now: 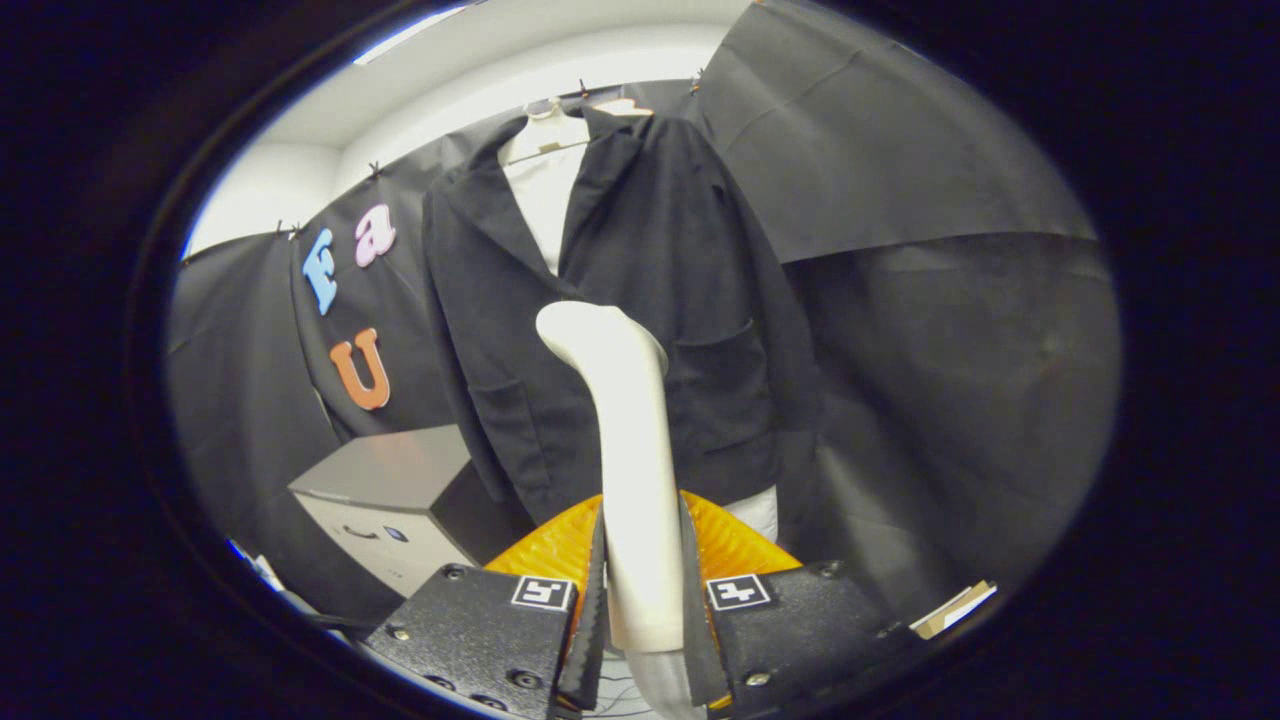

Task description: Iron the clothes twice with a garment steamer, once on the left side and once on the right side.

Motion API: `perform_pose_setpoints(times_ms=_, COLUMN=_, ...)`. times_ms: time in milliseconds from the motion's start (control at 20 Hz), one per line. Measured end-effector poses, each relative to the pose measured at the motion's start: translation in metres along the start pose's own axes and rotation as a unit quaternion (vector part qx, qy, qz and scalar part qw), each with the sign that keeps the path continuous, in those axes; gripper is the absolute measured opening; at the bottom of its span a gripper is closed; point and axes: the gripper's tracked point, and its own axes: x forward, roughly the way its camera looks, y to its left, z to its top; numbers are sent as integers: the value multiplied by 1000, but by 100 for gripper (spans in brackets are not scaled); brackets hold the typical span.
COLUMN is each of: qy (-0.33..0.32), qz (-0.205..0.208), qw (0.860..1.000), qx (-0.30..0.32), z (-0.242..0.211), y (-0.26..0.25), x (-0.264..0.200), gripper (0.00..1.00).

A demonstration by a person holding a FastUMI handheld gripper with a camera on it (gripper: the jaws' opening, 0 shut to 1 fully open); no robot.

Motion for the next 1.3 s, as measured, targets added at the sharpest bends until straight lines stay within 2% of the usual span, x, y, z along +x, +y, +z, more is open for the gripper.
perform_pose_setpoints(times_ms=300, qy=-35, qz=-17, qw=999, qx=1, z=-12, y=53, x=-57, gripper=36)
perform_pose_setpoints(times_ms=700, qy=-26, qz=-17, qw=999, qx=-38, z=-89, y=147, x=-129, gripper=36)
perform_pose_setpoints(times_ms=1000, qy=0, qz=-14, qw=999, qx=-42, z=-133, y=186, x=-154, gripper=36)
perform_pose_setpoints(times_ms=1300, qy=6, qz=-13, qw=998, qx=-54, z=-144, y=198, x=-163, gripper=36)
